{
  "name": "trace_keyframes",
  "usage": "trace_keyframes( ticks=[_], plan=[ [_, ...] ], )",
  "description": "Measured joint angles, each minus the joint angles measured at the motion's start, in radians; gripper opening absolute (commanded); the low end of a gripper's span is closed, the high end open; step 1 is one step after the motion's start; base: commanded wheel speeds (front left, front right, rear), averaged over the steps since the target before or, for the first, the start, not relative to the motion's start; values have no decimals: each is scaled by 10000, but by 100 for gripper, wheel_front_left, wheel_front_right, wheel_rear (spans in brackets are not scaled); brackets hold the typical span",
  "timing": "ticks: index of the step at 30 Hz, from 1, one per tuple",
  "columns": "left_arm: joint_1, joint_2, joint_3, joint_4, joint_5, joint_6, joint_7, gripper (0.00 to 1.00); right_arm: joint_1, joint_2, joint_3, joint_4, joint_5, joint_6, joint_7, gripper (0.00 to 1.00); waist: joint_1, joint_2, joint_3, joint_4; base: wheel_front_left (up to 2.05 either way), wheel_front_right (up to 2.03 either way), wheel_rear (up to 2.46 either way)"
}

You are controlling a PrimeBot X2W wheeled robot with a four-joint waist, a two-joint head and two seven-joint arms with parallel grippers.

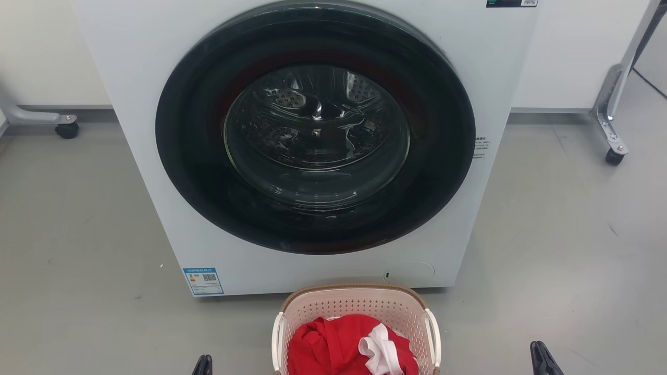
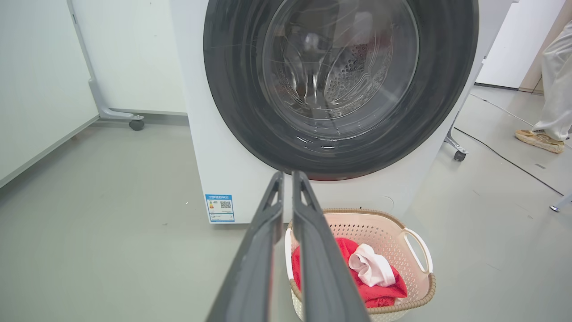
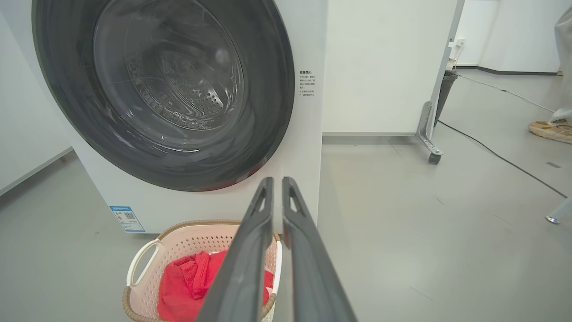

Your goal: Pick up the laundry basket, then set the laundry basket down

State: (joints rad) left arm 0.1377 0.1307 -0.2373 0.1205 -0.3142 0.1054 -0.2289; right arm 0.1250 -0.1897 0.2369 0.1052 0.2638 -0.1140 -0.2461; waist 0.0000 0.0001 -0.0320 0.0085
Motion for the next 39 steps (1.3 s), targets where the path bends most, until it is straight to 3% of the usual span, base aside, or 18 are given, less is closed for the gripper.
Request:
trace_keyframes(
  ticks=[10, 39],
  plan=[
    [-36, -54, 305, 127, -765, -186, 286, 0, -41, 113, -322, 153, 786, 188, 261, 0, 0, 0, 37, -8, 0, 0, 0],
    [-597, -316, 1281, 640, -4840, -826, 1356, 0, -638, 570, -1430, 727, 5028, 861, 1413, 0, 0, 0, 133, -33, 0, 0, 0]
  ],
)
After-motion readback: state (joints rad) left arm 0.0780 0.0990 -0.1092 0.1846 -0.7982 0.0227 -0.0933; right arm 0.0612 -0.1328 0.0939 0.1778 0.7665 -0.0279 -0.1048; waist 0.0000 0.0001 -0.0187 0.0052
